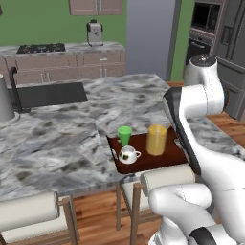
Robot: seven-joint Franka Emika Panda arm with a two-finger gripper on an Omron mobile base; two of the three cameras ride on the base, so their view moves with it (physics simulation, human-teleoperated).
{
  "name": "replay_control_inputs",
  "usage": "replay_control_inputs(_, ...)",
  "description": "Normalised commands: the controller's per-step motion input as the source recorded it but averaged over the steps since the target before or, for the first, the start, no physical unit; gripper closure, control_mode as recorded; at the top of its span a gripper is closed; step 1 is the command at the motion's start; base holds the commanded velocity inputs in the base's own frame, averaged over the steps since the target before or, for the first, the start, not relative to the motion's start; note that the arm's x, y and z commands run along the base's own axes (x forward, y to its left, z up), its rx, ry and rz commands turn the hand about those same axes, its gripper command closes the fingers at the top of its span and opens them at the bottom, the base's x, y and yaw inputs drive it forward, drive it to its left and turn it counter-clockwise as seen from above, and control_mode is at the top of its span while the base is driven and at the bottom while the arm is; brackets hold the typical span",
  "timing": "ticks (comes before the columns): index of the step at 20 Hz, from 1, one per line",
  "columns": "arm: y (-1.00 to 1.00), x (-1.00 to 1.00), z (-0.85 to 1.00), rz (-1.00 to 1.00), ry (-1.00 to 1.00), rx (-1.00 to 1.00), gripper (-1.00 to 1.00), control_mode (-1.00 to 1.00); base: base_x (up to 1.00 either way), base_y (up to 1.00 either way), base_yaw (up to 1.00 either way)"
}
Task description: There is a tray on the dining counter. Grab the cup, mug, and pitcher and place them on the tray. The pitcher may be placed next to the tray if it cannot fit the tray.
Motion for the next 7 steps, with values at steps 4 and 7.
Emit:
replay_control_inputs(4, -0.06, -1.00, 0.00, 0.09, -0.08, 0.02, -1.00, -1.00, 0.00, 0.00, 0.00)
replay_control_inputs(7, -0.10, -1.00, 0.00, 0.04, -0.04, 0.02, -1.00, -1.00, 0.00, 0.00, 0.00)
